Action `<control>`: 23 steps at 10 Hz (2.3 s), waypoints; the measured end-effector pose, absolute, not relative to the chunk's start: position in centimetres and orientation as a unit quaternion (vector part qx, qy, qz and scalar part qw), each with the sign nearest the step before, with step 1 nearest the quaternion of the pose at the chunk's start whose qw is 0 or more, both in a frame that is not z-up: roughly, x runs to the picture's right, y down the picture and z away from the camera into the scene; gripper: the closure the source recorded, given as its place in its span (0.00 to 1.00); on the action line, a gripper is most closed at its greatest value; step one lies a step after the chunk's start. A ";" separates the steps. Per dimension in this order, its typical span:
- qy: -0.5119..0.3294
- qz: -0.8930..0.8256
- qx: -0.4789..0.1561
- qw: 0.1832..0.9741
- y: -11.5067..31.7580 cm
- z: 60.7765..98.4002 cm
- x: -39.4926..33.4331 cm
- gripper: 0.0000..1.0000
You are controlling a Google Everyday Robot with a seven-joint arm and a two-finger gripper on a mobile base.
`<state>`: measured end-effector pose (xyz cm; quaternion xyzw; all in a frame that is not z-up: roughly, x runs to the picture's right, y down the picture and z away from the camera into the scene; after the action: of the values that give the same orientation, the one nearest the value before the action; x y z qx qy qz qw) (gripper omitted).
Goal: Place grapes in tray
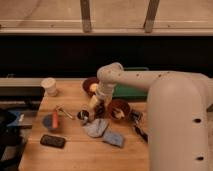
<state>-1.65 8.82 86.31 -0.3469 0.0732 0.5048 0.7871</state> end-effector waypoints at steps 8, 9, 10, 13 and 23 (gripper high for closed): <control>0.046 0.516 -0.374 0.769 9.2 88.7 -2.9 0.20; 0.041 0.517 -0.377 0.767 9.0 89.0 -3.1 0.20; 0.038 0.517 -0.379 0.766 9.1 89.2 -3.4 0.20; 0.032 0.528 -0.382 0.757 10.2 89.3 -3.5 0.34; 0.002 0.559 -0.372 0.741 10.6 87.5 -2.7 1.00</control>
<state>-2.74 10.56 87.48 -0.3724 0.0022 0.5589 0.7409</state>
